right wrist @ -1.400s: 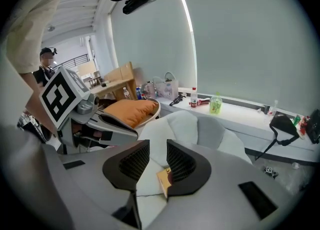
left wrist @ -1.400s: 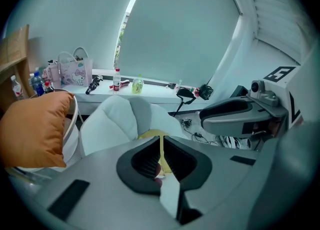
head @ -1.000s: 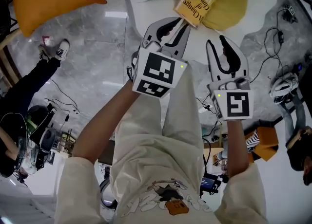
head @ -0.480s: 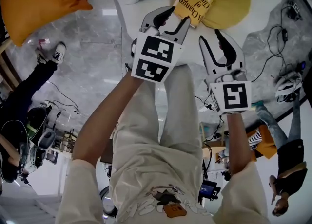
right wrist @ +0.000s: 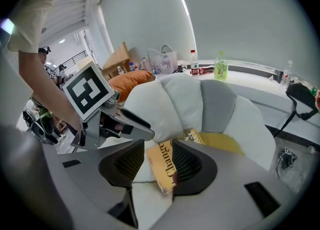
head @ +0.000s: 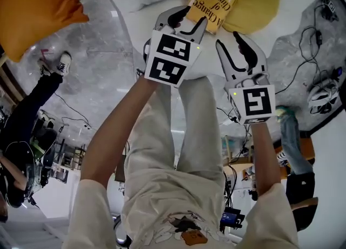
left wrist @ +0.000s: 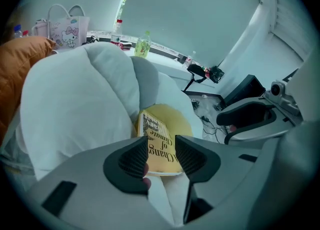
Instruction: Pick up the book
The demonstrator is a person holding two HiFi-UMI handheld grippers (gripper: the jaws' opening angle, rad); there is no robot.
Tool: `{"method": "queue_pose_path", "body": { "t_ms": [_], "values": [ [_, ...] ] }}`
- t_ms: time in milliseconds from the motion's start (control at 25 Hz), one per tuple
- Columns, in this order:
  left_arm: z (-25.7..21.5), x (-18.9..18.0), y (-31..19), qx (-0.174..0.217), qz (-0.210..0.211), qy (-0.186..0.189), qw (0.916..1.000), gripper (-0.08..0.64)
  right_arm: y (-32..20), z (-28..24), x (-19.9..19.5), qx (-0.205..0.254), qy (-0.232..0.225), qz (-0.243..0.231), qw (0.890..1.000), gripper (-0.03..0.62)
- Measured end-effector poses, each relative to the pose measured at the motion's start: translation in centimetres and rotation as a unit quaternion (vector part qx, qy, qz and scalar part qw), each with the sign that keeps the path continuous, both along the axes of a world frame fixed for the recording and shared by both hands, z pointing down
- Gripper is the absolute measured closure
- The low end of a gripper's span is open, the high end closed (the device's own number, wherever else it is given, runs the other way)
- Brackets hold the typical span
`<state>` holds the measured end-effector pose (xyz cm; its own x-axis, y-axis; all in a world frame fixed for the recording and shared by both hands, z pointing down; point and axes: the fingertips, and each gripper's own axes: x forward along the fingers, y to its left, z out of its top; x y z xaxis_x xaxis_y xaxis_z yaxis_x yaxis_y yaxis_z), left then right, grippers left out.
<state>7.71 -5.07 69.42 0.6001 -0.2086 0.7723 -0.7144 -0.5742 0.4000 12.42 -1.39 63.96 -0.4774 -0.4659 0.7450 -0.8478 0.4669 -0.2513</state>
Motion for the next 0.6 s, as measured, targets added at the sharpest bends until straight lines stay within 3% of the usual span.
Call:
{"method": "queue_pose_path", "body": {
  "t_ms": [200,400,480,600],
  "values": [
    [2.4,0.3,-0.8,0.007,0.004,-0.021,0.9997,0.400,0.1,2.2,0.4,-0.019,0.003,-0.004,1.000,0.419],
    [4.5,0.5,-1.2,-0.014,0.006,-0.024,0.9996,0.387,-0.2,3.3,0.2,-0.023,-0.007,-0.002,1.000,0.419],
    [5.2,1.0,-1.2,-0.026,0.008,-0.019,0.9995,0.356,-0.2,3.8,0.4,-0.024,-0.007,-0.002,1.000,0.419],
    [6.3,2.0,-0.9,-0.050,0.011,-0.003,0.9987,0.232,0.1,4.7,1.0,-0.036,-0.003,0.004,0.999,0.419]
  ]
}}
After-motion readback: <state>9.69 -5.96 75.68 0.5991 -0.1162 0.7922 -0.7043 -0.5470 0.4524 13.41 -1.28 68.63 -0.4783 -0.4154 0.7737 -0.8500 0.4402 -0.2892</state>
